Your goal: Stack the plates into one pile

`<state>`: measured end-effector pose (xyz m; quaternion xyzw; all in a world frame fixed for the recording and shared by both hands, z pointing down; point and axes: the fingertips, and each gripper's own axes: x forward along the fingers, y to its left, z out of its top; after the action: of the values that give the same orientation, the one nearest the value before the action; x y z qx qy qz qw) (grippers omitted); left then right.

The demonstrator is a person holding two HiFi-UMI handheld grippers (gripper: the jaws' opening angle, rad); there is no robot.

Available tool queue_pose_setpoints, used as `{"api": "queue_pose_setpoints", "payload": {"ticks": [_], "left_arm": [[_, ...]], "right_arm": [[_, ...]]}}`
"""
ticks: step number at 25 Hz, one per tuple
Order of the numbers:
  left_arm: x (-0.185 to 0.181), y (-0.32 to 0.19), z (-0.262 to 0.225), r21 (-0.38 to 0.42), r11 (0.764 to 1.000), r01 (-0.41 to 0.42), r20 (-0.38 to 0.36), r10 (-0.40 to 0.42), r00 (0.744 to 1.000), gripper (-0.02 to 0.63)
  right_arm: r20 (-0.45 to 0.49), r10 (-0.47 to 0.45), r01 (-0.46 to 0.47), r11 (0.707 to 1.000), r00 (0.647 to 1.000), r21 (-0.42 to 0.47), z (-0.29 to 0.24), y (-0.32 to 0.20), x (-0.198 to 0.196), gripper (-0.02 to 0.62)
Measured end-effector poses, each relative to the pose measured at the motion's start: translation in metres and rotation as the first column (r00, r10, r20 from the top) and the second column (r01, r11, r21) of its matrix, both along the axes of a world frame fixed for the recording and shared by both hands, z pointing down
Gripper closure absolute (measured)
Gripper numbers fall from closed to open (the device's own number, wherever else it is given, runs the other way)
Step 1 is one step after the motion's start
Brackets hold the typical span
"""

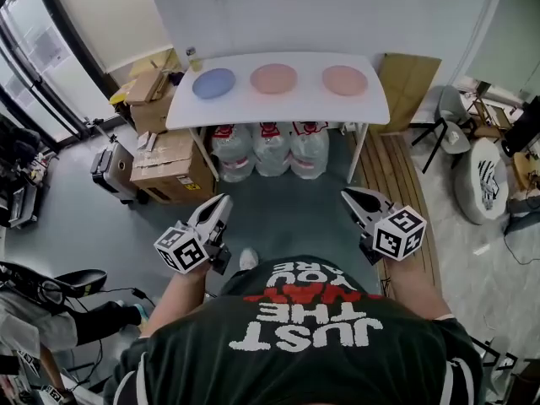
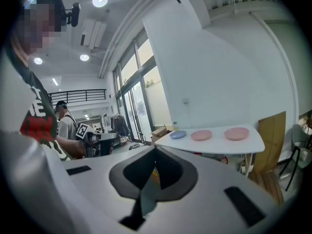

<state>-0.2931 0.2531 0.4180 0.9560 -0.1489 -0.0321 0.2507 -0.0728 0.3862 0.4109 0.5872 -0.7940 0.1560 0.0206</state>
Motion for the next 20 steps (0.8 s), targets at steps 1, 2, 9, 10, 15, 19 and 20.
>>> {"api": "queue_pose_setpoints", "payload": {"ticks": [1, 2, 9, 10, 15, 19, 20], "left_arm": [[0.003, -0.017, 0.005, -0.008, 1.000, -0.001, -0.003, 0.001, 1.000, 0.606], [0.006, -0.037, 0.013, -0.019, 1.000, -0.004, -0.009, 0.004, 1.000, 0.606], [0.026, -0.248, 0.076, -0.056, 0.993, -0.100, -0.026, 0.098, 0.995, 0.606], [0.032, -0.286, 0.079, -0.062, 0.990, -0.124, -0.039, 0.122, 0.992, 0.606], [0.059, -0.435, 0.068, -0.068, 0.975, -0.210, 0.005, 0.211, 0.978, 0.606], [0.089, -0.515, 0.074, -0.086, 0.969, -0.233, 0.039, 0.237, 0.971, 0.606], [0.098, -0.528, 0.079, -0.094, 0.967, -0.238, 0.052, 0.243, 0.969, 0.606]], "right_arm": [[-0.003, 0.001, -0.001, 1.000, 1.000, -0.009, 0.005, -0.017, 0.002, 0.591], [-0.007, 0.003, -0.003, 1.000, 1.000, -0.020, 0.011, -0.036, 0.003, 0.591], [-0.037, 0.014, -0.015, 1.000, 0.999, -0.018, 0.040, -0.245, 0.002, 0.591], [-0.043, 0.029, -0.029, 1.000, 0.999, -0.007, 0.037, -0.283, 0.005, 0.591], [0.035, 0.083, -0.082, 0.996, 0.996, -0.027, 0.019, -0.433, 0.016, 0.591], [0.046, 0.137, -0.136, 0.990, 0.989, -0.031, 0.008, -0.509, 0.048, 0.591], [0.052, 0.146, -0.144, 0.989, 0.988, -0.040, 0.010, -0.521, 0.056, 0.591]]}}
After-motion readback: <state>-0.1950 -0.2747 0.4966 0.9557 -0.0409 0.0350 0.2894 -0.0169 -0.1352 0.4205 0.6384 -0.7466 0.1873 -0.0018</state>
